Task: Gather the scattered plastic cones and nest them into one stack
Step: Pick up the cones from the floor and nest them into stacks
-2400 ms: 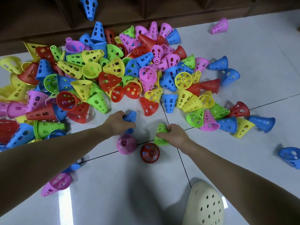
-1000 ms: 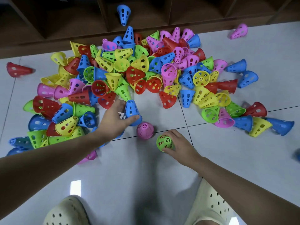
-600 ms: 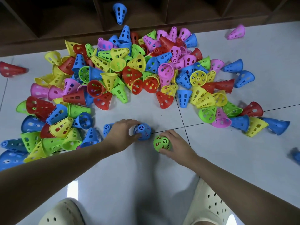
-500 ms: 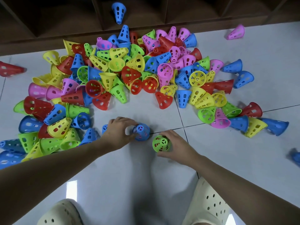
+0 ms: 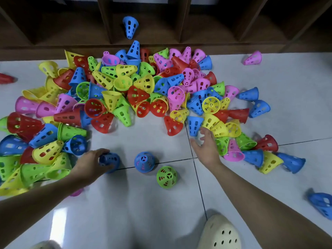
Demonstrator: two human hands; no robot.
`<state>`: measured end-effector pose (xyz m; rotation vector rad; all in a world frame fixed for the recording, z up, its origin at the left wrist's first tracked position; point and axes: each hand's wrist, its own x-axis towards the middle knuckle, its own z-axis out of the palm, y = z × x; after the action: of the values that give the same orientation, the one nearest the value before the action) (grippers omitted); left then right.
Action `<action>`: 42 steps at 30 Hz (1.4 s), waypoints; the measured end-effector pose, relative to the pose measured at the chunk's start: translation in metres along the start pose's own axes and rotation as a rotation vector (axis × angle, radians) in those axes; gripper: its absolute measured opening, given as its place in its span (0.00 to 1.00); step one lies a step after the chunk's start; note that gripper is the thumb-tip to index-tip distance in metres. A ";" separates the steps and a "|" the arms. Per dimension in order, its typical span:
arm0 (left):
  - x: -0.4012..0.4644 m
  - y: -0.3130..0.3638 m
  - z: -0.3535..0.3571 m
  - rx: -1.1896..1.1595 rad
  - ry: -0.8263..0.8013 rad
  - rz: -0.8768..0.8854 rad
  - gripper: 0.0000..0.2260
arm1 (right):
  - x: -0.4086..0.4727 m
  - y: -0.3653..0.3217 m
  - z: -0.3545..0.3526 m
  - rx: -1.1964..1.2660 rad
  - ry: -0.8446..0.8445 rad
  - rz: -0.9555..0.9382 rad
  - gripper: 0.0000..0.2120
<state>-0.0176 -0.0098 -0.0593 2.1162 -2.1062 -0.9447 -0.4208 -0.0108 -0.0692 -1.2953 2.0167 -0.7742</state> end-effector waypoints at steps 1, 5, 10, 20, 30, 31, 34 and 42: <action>-0.002 -0.003 0.002 -0.001 0.001 -0.013 0.27 | 0.008 -0.001 0.003 -0.021 -0.007 0.013 0.31; -0.009 -0.005 0.007 0.061 -0.019 0.043 0.27 | 0.031 -0.008 0.018 -0.011 0.026 0.070 0.37; -0.018 0.018 -0.008 -0.155 0.098 0.095 0.21 | 0.047 -0.016 0.028 -0.061 0.103 0.081 0.37; -0.032 0.090 -0.017 -0.189 0.082 0.456 0.26 | 0.068 -0.019 0.031 0.022 0.097 0.170 0.35; -0.007 0.080 0.015 -0.064 -0.019 0.471 0.25 | 0.060 -0.019 0.025 0.297 0.032 0.140 0.25; -0.005 0.079 0.016 -0.052 -0.029 0.462 0.25 | 0.057 -0.019 0.024 0.327 0.030 0.135 0.23; -0.002 0.080 0.020 -0.030 -0.041 0.413 0.24 | 0.047 -0.023 0.014 0.422 0.041 0.124 0.15; 0.003 0.081 0.016 0.050 -0.100 0.340 0.29 | 0.009 -0.049 -0.032 0.618 -0.038 0.131 0.09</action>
<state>-0.0976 -0.0139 -0.0402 1.6793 -2.4540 -0.9793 -0.4203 -0.0314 -0.0139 -0.8046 1.6182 -1.1763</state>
